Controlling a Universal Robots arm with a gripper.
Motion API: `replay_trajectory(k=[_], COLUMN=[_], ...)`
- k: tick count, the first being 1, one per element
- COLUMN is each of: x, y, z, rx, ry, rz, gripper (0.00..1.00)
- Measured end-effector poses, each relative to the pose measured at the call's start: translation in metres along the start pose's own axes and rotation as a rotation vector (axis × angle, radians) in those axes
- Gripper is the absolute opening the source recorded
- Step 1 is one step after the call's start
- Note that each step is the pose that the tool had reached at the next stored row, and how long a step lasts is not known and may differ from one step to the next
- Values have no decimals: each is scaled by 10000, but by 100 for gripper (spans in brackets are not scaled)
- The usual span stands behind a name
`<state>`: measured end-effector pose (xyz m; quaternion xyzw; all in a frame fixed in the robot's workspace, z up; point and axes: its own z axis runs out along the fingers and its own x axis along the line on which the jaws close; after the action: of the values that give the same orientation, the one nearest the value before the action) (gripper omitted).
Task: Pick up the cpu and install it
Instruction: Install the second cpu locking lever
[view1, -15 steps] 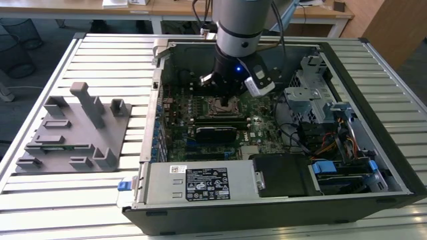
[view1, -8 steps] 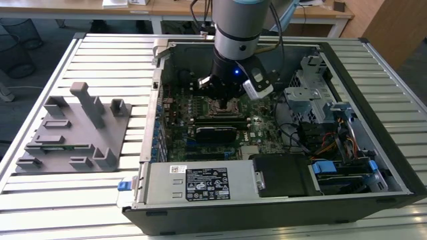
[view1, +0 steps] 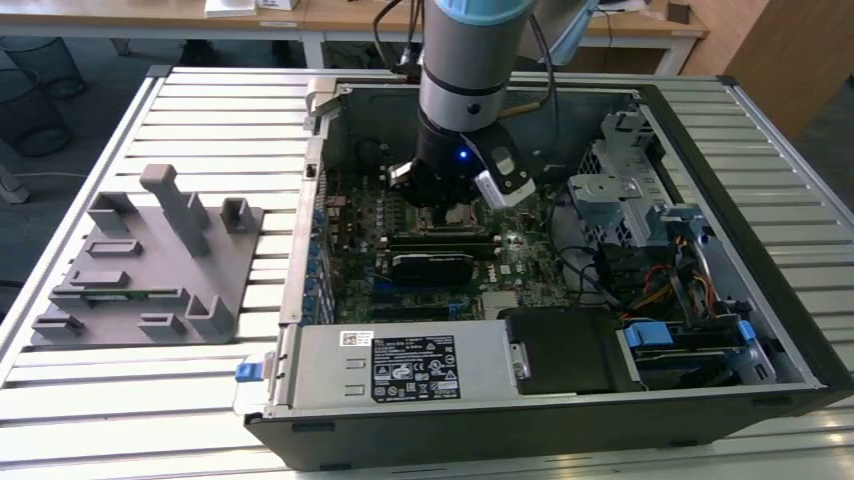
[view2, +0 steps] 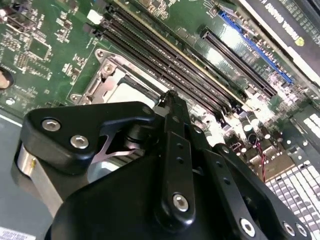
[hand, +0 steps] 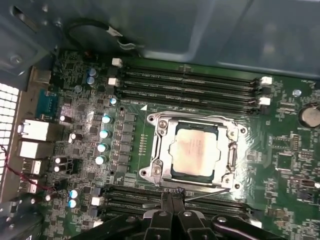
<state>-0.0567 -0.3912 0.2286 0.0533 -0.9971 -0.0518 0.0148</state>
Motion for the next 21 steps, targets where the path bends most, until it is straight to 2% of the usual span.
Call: replay_trajectory(k=[3,8,9,13,14,21], x=[35,73,75,97,104,137], y=[-10,-38,-45,-80,-92,-165], z=[40,71,75,77,78,91], rx=[-29,-209,-258,-622,-651,-655], ry=[-2,-21,-27,-66,-69,-69], rz=[-1,-9,-9,-23,-24,-24], gripper=[11,11,11,11,11,11])
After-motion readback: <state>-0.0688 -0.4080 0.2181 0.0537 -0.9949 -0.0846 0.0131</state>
